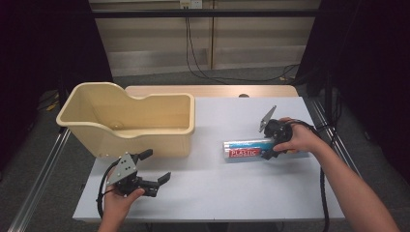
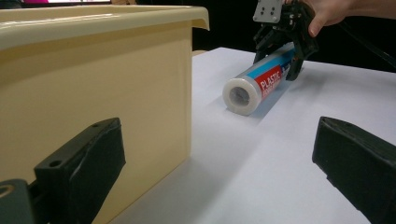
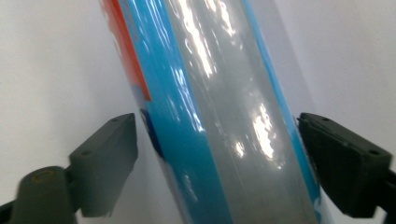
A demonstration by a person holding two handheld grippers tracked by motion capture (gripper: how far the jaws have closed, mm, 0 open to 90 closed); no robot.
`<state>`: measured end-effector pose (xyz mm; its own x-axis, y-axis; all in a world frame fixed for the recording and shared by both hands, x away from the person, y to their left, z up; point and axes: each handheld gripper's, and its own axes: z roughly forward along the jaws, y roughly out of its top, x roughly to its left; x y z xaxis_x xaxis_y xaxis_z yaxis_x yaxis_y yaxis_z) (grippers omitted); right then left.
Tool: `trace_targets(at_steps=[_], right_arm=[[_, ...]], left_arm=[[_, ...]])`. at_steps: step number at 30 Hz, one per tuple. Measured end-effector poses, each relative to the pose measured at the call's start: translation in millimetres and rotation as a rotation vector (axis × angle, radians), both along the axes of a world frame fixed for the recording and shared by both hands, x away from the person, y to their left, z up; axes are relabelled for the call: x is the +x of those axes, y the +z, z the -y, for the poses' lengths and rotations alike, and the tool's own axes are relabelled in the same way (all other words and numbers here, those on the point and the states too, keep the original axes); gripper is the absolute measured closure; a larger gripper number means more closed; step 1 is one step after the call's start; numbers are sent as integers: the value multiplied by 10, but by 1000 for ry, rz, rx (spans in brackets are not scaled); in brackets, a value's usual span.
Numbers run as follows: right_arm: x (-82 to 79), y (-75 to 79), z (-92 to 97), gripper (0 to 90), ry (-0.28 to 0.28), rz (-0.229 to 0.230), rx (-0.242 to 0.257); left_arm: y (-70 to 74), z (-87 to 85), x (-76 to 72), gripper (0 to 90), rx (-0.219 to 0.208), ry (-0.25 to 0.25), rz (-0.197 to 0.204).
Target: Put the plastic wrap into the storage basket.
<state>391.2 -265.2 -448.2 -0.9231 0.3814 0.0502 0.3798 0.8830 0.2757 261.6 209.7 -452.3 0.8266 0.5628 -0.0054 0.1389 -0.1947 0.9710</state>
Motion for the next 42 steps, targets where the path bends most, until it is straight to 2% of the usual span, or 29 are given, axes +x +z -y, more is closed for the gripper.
trace_targets(at_steps=[2,8,11,14,17,19,20,23,25,32,42], right_arm=[[-5,-24,1,189,14,19,-32],[33,-65,-22,220,39,24,-32],[19,-56,-40,227,43,34,-48],[1,-46,-66,240,23,25,-56],[-4,-1,-122,303,-9,1,-23],[17,16,-143,314,-61,-32,10],[18,27,-155,314,-81,-27,14],[27,69,-179,314,-83,-33,10],[26,105,-184,314,-96,-49,25],[64,339,-135,315,-159,-15,124],[117,624,-191,315,-172,13,168]], left_arm=[[-3,-4,6,22,4,-1,1],[1,-22,1,22,3,0,2],[4,-21,-3,22,3,0,3],[5,-14,-6,22,3,-2,2],[12,-14,-3,22,3,0,7],[14,-13,-10,22,-6,-1,4],[15,-14,-12,23,-5,-1,5],[20,-23,-17,23,-3,0,12],[20,-26,-20,23,-3,1,13],[27,-31,-22,23,-9,2,13],[27,-30,-19,23,-14,2,11]])
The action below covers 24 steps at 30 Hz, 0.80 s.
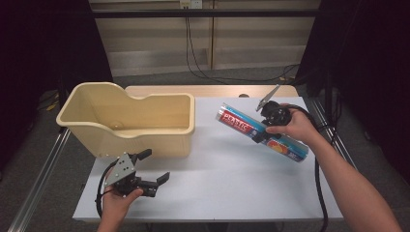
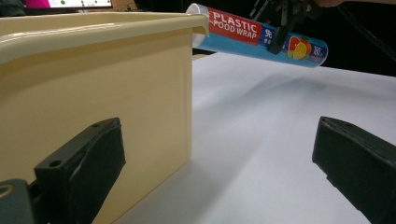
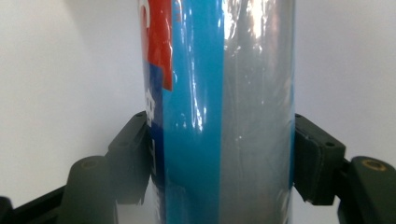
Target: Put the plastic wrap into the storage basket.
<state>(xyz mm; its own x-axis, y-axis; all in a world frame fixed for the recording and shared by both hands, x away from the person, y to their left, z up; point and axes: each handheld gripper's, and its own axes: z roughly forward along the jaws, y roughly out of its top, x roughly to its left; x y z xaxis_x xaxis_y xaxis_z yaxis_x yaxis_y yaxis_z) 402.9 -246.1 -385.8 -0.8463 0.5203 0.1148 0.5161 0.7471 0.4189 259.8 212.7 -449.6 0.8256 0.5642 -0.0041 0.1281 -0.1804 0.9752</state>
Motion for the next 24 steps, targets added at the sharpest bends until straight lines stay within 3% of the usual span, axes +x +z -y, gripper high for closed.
trace_targets(at_steps=[24], right_arm=[[139,719,-264,316,-3,70,9]], left_arm=[[18,-15,-21,23,-21,-5,7]])
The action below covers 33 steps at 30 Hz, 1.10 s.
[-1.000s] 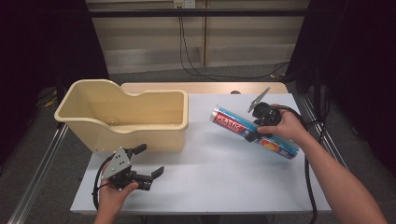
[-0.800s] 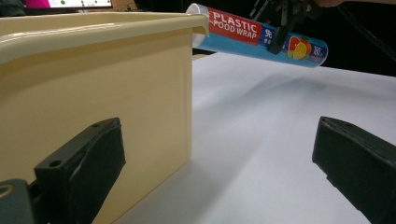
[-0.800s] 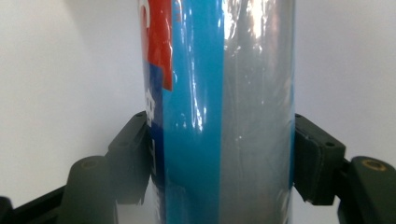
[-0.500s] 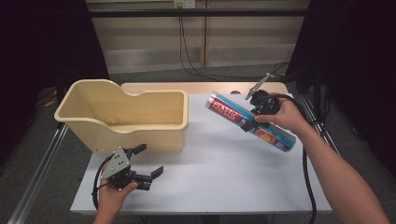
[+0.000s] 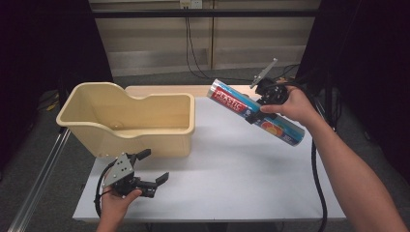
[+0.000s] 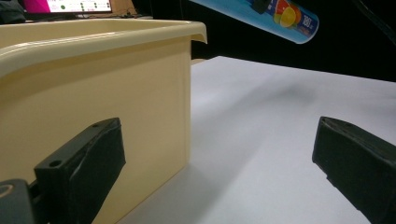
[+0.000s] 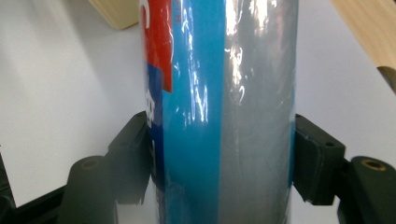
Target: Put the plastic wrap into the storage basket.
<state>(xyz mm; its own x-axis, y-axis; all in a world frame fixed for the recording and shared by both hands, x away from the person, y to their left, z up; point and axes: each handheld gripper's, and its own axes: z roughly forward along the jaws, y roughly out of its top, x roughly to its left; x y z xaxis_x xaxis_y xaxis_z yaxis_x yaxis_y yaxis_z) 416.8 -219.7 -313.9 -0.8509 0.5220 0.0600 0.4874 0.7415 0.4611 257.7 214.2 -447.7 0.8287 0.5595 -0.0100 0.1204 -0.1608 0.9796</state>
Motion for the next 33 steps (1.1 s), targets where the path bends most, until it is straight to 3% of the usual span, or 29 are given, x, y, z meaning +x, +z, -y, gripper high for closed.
trace_targets(at_steps=[13,20,33], right_arm=[[64,243,-284,316,42,28,-3],[108,293,-434,316,57,33,10],[188,344,-783,316,96,45,-16]], left_arm=[[4,-3,-2,22,1,-1,4],[5,-10,-5,22,-3,-4,5],[7,-13,-8,23,-5,-8,6]])
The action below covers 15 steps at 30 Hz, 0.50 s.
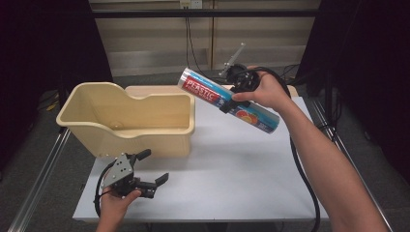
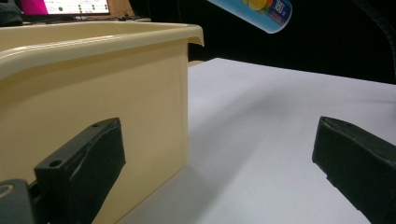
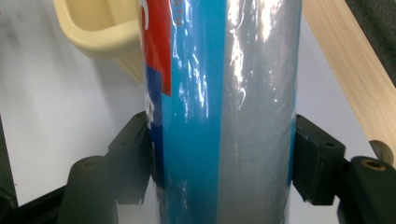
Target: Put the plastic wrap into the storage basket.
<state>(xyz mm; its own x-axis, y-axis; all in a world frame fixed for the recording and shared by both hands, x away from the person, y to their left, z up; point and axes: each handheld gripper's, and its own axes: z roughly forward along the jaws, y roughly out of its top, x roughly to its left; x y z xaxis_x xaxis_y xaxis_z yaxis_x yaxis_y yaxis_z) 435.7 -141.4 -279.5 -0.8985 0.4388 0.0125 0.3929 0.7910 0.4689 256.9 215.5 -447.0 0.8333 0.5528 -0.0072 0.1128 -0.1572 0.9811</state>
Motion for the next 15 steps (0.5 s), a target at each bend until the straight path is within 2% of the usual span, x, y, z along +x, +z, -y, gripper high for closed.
trace_targets(at_steps=[13,14,15], right_arm=[[56,65,-351,316,45,19,-29],[58,70,-370,316,47,17,-33],[69,73,-398,316,52,25,-37]], left_arm=[[-3,-8,-1,22,-4,-3,-2],[-6,-4,-2,23,-13,0,-4],[-4,-14,2,23,-1,-2,3]])
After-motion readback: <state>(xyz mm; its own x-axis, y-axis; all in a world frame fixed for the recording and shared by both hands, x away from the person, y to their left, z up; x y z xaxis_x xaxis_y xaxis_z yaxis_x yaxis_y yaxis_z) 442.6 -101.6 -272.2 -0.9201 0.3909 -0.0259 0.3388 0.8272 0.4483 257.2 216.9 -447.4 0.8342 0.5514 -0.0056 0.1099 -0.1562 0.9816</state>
